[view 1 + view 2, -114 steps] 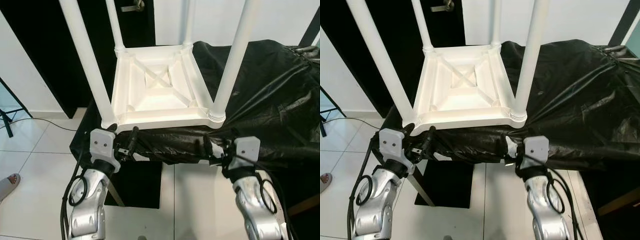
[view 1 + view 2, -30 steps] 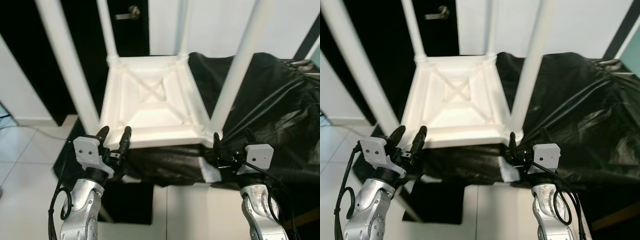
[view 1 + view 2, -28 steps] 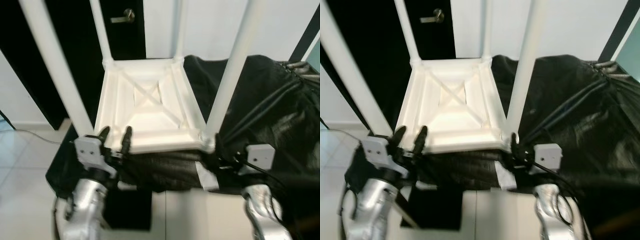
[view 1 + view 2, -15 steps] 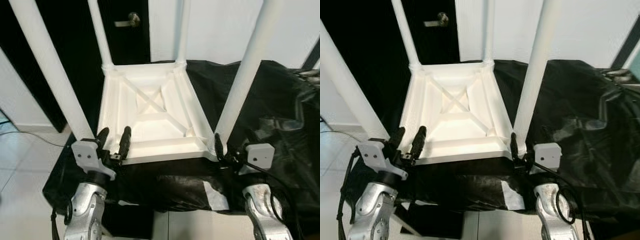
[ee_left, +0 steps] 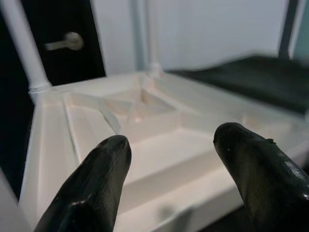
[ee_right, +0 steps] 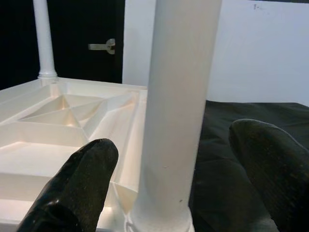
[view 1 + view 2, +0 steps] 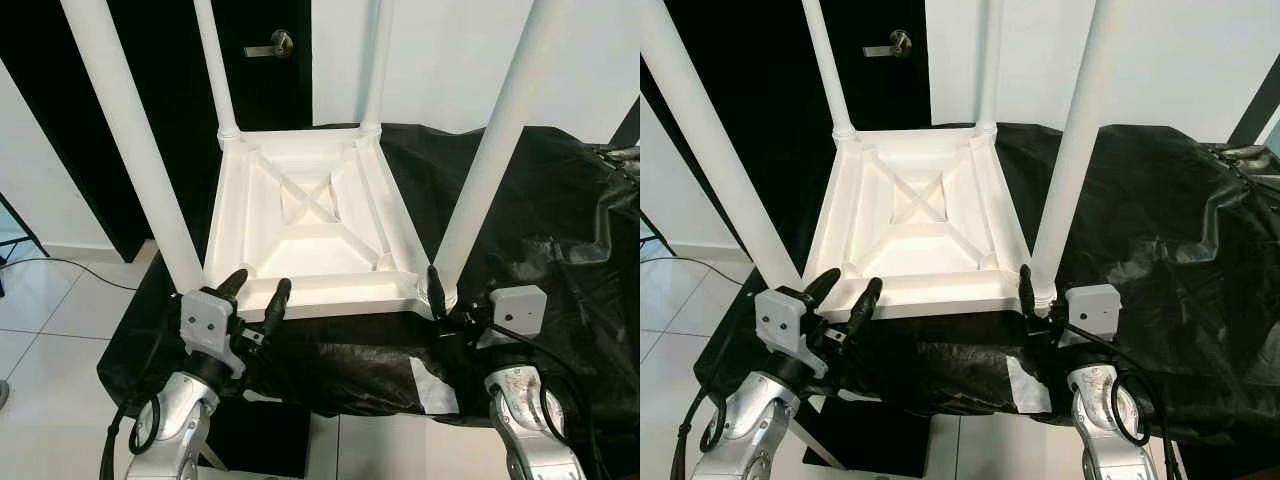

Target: Building children table

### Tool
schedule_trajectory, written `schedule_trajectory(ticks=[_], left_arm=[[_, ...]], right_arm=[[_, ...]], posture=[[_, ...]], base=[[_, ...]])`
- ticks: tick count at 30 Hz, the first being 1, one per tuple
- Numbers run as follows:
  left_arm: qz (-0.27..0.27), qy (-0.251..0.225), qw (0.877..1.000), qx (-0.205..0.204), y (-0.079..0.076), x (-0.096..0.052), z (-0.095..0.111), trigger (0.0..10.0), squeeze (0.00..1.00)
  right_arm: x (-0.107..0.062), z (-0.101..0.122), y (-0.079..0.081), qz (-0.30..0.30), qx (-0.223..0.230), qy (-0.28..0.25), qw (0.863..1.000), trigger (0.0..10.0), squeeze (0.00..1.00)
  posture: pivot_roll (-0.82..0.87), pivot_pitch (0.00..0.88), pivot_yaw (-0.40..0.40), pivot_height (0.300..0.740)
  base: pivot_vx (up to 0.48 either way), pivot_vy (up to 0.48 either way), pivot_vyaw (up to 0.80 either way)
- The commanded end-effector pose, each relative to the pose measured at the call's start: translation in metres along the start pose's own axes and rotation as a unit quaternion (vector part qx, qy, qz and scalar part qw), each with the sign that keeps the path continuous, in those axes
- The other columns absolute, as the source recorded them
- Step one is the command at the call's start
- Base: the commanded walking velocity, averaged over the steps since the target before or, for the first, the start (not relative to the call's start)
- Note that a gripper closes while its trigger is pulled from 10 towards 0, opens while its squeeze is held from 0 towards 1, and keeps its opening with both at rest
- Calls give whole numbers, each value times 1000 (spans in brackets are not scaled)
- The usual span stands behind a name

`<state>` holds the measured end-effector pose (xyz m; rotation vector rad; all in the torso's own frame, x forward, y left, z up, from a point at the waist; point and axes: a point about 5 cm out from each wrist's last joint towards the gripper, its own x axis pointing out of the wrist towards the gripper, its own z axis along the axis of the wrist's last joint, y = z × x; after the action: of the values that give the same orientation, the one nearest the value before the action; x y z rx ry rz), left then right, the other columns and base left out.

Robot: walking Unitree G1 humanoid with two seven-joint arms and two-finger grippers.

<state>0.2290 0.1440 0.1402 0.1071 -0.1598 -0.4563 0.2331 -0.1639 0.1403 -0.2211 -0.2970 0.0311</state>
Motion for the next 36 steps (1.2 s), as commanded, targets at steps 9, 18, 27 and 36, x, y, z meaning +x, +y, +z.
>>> schedule_trajectory(ticks=[9,18,27,36], left_arm=[[-57,35,998,14,4,2,-10,10000,1000],[-88,43,995,20,15,-16,-3,10000,0],[-95,104,990,-1,38,-50,-4,10000,0],[-1,124,992,-17,73,-66,1,10000,0]], right_arm=[[-2,-4,8,25,24,11,999,10000,1000],[-9,-12,19,80,50,36,995,10000,0],[-12,-18,28,142,50,52,987,10000,0],[-5,-20,29,172,46,53,983,10000,0]], posture=[[70,0,15,740],[82,0,5,740],[107,0,-20,740],[121,0,-44,740]], base=[[0,0,0],[0,0,0],[0,0,0],[0,0,0]])
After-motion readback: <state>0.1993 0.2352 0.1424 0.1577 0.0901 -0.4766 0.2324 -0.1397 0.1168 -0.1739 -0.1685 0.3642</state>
